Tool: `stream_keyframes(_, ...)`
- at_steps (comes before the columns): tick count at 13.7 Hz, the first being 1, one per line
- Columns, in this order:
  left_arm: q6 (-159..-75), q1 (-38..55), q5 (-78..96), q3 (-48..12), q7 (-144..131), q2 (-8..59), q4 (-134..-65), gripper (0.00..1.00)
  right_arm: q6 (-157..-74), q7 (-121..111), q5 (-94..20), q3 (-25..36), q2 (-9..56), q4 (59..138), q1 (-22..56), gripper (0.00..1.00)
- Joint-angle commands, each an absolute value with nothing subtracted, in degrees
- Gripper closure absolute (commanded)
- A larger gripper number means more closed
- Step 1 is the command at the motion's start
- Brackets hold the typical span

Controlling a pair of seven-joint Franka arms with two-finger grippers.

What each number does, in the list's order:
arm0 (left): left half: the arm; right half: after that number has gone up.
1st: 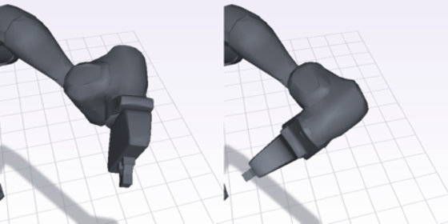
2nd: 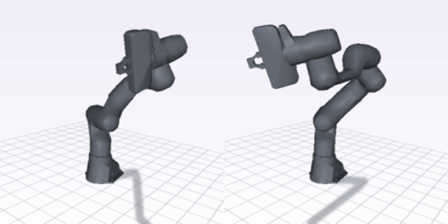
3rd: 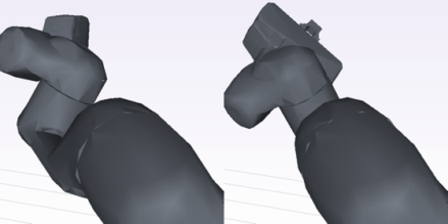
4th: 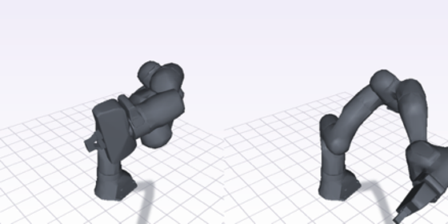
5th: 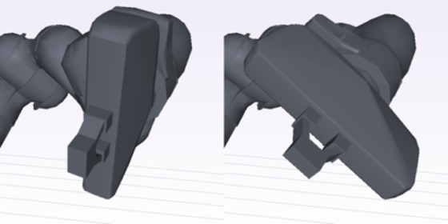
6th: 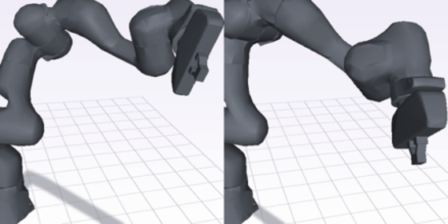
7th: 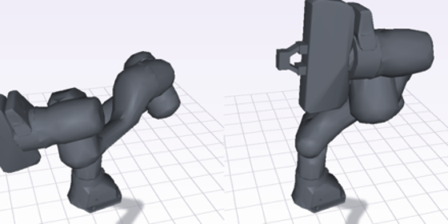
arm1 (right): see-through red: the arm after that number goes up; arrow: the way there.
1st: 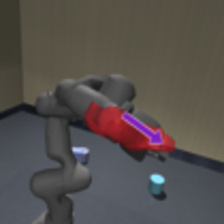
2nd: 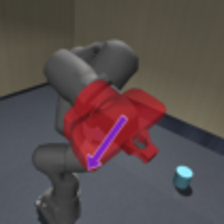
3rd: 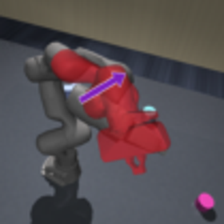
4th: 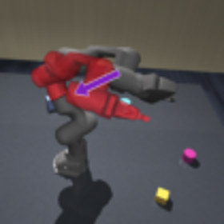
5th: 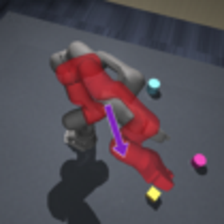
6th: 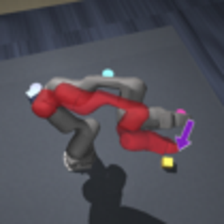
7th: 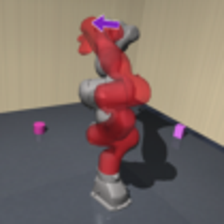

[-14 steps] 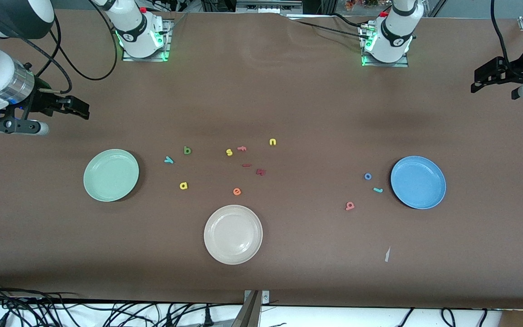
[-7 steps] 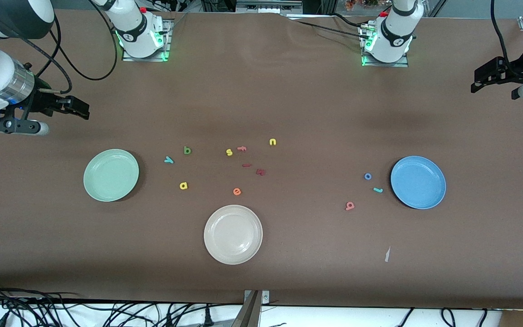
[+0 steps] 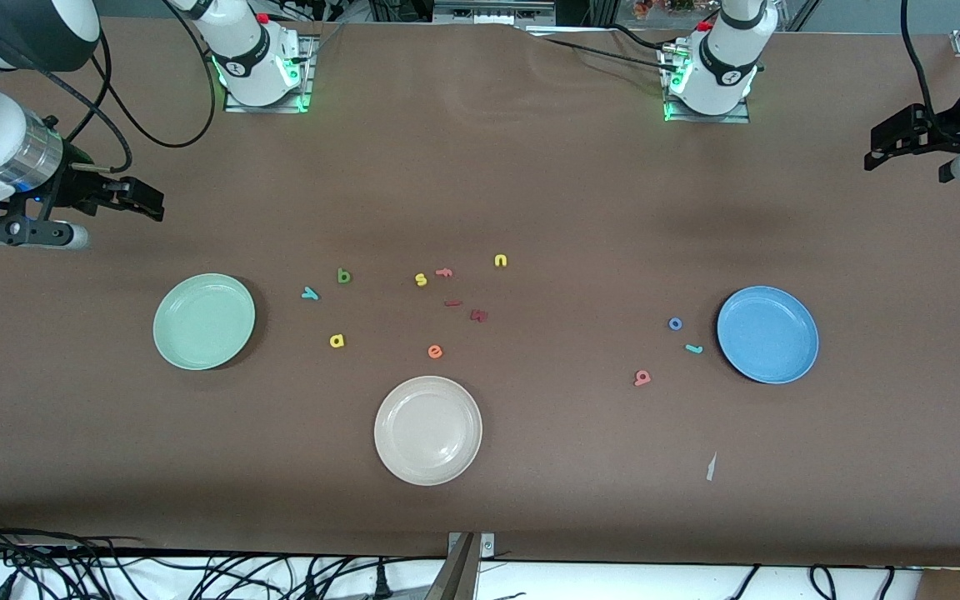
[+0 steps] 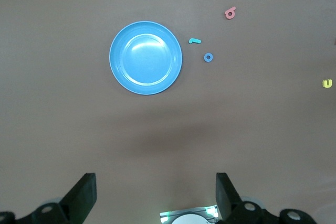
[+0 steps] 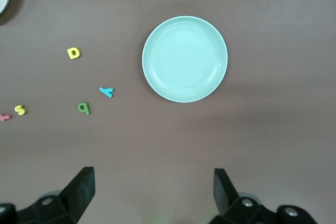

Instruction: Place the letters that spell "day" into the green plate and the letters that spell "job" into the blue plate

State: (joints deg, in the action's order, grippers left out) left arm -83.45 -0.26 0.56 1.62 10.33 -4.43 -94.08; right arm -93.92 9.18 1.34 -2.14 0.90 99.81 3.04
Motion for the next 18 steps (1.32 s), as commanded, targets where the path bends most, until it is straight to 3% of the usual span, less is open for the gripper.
stream_keyframes(1, -82.00, -0.35, 0.62, 1.67, 9.93, -3.34, -91.76, 0.00, -94.22, 9.23, 0.44, -2.20, 0.62, 99.76, 3.08, 0.00)
stream_keyframes(11, -82.00, -0.35, 0.62, 1.67, 9.93, -3.34, -91.76, 0.00, -94.92, 9.58, 0.26, -2.20, 1.76, 98.88, 3.08, 0.00)
stream_keyframes(18, -82.00, -0.09, 0.62, 1.67, 9.84, -3.34, -91.41, 0.00, -98.61, 8.88, 0.18, -3.16, 13.09, 94.66, 6.24, 0.00)
